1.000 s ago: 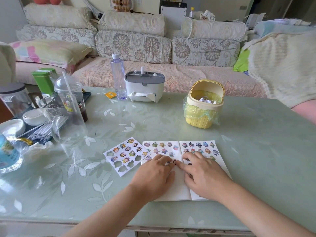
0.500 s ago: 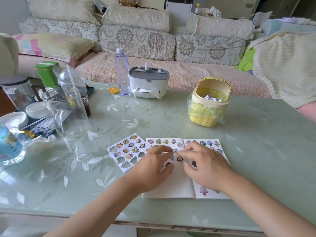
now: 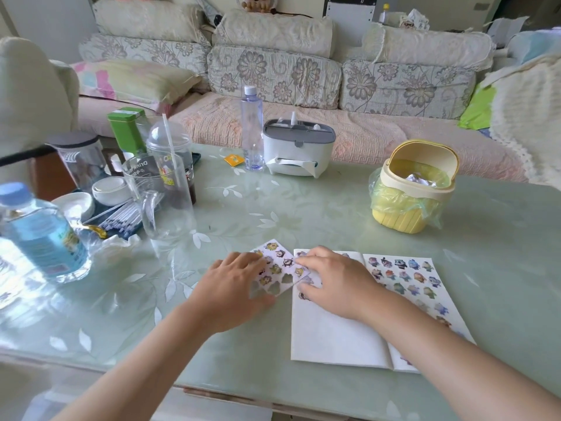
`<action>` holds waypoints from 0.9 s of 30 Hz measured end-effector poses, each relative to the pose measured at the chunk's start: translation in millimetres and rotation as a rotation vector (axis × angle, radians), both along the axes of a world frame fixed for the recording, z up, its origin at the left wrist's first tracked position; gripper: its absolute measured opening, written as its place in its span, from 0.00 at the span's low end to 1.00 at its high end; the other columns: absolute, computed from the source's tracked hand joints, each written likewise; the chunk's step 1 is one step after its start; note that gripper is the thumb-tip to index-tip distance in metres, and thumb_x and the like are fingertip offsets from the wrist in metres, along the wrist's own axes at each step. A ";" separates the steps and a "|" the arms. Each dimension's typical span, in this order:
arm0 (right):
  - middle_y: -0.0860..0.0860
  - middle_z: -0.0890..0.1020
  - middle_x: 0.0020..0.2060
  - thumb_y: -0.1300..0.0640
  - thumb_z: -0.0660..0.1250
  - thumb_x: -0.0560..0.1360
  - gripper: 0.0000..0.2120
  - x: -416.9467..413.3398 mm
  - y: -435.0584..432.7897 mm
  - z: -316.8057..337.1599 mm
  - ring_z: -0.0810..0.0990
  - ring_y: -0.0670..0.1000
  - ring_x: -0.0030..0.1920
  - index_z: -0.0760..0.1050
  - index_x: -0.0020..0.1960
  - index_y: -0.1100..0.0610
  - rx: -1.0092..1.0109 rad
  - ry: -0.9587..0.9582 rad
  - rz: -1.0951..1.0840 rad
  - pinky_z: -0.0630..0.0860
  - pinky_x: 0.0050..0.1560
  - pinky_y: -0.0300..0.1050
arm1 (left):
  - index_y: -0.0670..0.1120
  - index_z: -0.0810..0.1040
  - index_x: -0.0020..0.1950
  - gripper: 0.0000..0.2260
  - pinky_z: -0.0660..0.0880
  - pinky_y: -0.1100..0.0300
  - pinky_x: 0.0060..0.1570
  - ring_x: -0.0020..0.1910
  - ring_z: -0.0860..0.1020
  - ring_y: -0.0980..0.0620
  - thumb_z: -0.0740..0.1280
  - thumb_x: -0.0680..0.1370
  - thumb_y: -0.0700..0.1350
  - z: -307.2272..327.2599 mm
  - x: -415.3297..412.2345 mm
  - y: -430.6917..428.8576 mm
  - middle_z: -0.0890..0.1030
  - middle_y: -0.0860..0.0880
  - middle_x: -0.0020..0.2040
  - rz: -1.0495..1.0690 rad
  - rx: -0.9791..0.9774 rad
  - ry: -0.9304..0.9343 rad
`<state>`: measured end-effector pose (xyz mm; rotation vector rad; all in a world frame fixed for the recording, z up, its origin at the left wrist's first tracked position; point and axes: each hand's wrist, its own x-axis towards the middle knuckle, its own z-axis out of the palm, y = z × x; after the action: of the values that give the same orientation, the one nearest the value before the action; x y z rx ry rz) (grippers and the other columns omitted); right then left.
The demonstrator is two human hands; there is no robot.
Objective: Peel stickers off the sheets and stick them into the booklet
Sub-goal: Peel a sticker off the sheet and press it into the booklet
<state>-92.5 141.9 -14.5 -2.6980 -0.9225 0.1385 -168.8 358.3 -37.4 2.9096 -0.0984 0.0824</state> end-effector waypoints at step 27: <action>0.52 0.79 0.43 0.62 0.68 0.79 0.13 1.8 -8.4 41.6 0.74 0.53 0.35 0.80 0.48 0.43 0.642 0.410 0.045 0.78 0.39 0.54 | 0.55 0.73 0.72 0.22 0.67 0.58 0.63 0.60 0.71 0.55 0.58 0.80 0.58 47.2 -2.5 -11.1 0.78 0.62 0.57 -0.038 -0.216 -0.268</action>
<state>-90.6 133.5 27.1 -1.9610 -0.7390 0.3272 -171.3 347.2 9.9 2.6640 -0.1773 0.4481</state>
